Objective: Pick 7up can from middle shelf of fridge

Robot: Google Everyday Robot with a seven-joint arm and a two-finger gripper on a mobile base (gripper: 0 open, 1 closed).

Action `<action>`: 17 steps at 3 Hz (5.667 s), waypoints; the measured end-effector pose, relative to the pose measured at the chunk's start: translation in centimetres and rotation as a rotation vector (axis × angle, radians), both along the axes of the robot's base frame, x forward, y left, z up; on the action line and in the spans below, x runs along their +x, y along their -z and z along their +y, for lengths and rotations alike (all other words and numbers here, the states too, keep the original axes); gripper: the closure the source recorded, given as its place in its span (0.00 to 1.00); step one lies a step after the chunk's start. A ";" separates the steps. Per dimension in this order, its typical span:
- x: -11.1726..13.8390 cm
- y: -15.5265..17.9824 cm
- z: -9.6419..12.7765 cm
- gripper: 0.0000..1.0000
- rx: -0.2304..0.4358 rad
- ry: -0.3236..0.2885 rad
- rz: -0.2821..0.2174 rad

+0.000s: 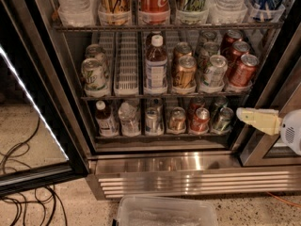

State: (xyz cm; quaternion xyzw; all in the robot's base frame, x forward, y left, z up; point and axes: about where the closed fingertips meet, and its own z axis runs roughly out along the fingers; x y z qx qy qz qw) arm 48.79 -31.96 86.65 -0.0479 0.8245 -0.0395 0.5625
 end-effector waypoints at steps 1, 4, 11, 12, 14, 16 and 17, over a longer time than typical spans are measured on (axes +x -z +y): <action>0.0 0.0 0.0 0.00 0.000 0.000 0.000; 2.7 -0.6 8.9 0.00 0.099 -0.190 -0.134; 9.3 1.8 12.8 0.26 0.123 -0.234 -0.354; 10.1 2.1 13.2 0.28 0.104 -0.225 -0.380; 11.4 2.2 12.8 0.29 0.058 -0.194 -0.425; 13.0 1.8 11.7 0.34 0.005 -0.146 -0.464; 13.9 1.7 11.8 0.35 -0.003 -0.146 -0.470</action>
Offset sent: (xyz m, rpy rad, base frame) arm 0.0196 0.0713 -0.0086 0.0655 -0.0546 0.1637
